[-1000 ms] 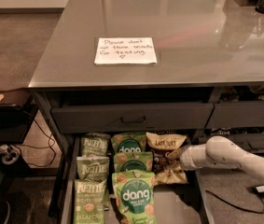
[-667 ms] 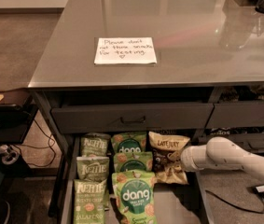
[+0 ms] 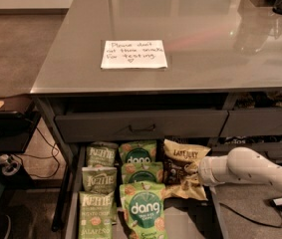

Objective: Pick brown chip bag from middle drawer and place on counter

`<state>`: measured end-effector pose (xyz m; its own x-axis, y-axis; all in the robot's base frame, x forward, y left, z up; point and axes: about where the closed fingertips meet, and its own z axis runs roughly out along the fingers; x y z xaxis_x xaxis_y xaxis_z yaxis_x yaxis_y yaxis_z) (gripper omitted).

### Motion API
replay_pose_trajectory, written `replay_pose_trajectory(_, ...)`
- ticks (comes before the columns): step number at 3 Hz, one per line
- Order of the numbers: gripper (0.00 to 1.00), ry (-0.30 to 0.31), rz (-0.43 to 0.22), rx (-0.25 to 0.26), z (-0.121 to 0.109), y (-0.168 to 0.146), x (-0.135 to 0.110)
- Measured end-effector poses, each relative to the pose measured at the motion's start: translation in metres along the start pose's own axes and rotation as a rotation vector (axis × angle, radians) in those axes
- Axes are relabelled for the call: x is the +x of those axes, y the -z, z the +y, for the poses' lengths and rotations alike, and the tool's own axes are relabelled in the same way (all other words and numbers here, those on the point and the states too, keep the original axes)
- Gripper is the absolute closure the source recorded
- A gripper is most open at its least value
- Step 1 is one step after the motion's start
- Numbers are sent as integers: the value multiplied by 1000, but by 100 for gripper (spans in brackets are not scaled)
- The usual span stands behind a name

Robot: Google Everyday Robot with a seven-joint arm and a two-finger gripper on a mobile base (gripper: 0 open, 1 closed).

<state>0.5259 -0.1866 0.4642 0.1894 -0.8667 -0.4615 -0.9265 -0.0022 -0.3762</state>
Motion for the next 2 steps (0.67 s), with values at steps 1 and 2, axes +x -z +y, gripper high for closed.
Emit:
replay_pose_trajectory(1, 100, 20, -8, 13, 7, 27, -9)
replay_pose_trajectory(2, 100, 61, -53, 37, 13, 72, -33)
